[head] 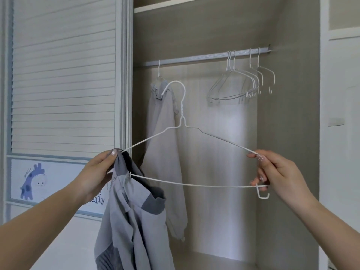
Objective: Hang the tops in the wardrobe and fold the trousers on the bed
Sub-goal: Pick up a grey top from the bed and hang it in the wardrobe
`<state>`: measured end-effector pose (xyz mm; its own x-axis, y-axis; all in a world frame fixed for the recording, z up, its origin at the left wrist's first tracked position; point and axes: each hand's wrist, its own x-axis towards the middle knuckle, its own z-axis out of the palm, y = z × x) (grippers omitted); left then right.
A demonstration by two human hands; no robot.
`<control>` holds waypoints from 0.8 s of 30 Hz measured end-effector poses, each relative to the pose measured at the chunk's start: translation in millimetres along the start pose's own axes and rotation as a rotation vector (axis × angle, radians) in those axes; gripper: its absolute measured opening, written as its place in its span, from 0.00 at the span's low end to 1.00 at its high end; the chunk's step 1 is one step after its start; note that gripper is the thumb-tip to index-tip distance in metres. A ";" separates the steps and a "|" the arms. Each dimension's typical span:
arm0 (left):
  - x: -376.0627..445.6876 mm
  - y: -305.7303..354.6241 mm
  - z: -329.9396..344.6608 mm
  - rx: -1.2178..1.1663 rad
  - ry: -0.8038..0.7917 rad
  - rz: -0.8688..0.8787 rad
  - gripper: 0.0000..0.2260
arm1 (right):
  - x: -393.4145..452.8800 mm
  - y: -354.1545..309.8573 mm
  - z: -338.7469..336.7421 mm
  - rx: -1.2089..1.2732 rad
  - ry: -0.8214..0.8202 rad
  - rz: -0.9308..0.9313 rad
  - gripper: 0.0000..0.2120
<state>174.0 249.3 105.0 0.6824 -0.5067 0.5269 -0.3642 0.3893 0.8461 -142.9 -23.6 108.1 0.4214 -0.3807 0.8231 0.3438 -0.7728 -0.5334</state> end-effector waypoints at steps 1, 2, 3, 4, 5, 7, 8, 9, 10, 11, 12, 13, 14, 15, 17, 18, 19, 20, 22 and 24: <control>-0.1 1.4 0.0 0.012 -0.032 -0.005 0.15 | 0.1 1.0 -0.8 -0.007 -0.012 0.009 0.18; -0.2 3.0 0.5 0.029 -0.064 -0.010 0.15 | 0.2 2.0 -1.3 -0.016 -0.026 0.016 0.18; -0.3 4.1 1.3 0.050 -0.095 -0.010 0.15 | 0.3 2.8 -1.3 -0.030 -0.042 0.024 0.17; -0.2 4.7 2.6 0.073 -0.127 -0.006 0.15 | 0.7 3.8 -1.4 -0.047 -0.057 0.032 0.17; 0.0 4.9 4.6 0.100 -0.156 0.000 0.15 | 1.0 4.2 -1.3 -0.060 -0.070 0.040 0.17; -0.9 5.0 9.9 0.163 -0.209 0.003 0.14 | 1.7 4.0 -0.7 -0.081 -0.100 0.037 0.17; -2.2 5.1 14.2 0.196 -0.242 0.000 0.14 | 2.0 3.5 0.5 -0.094 -0.117 0.026 0.16; -4.5 5.5 19.4 0.225 -0.285 0.000 0.13 | 2.3 2.3 2.1 -0.108 -0.138 0.015 0.16; -6.9 5.2 26.6 0.249 -0.331 0.007 0.13 | 2.5 1.8 3.9 -0.118 -0.160 0.008 0.15; -9.2 4.0 34.2 0.267 -0.364 0.027 0.12 | 2.5 1.6 5.8 -0.125 -0.182 0.008 0.15; -11.1 2.0 41.7 0.278 -0.371 0.054 0.11 | 2.4 3.0 7.5 -0.131 -0.198 0.013 0.14; -12.2 -0.2 48.1 0.289 -0.353 0.083 0.10 | 1.7 4.8 8.9 -0.139 -0.208 0.024 0.14; -12.6 -2.5 52.8 0.303 -0.324 0.115 0.09 | 0.5 7.0 9.5 -0.144 -0.214 0.033 0.14; -12.6 -4.5 55.8 0.320 -0.298 0.146 0.08 | -1.0 8.0 9.9 -0.147 -0.221 0.048 0.15; -12.5 -6.6 58.8 0.367 -0.276 0.196 0.07 | -1.8 10.2 9.3 -0.184 -0.225 0.058 0.15; -12.4 -7.2 60.2 0.382 -0.276 0.215 0.07 | -1.0 10.7 9.0 -0.235 -0.218 0.041 0.16; -12.4 -7.7 61.6 0.375 -0.278 0.224 0.06 | 0.5 9.6 9.0 -0.310 -0.200 0.004 0.15; -12.6 -8.2 63.1 0.350 -0.282 0.217 0.05 | 2.7 6.6 9.1 -0.426 -0.164 -0.054 0.13; -13.4 -8.3 65.4 0.298 -0.303 0.168 0.06 | 3.7 1.2 12.1 -0.710 -0.033 -0.213 0.13; -12.8 -8.2 65.9 0.312 -0.328 0.133 0.09 | -3.2 -5.1 19.4 -0.830 0.093 -0.382 0.17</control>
<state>126.4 201.9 96.7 0.3991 -0.7036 0.5879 -0.6421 0.2433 0.7270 -129.7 -8.6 104.4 0.3215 -0.0357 0.9462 -0.2826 -0.9574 0.0599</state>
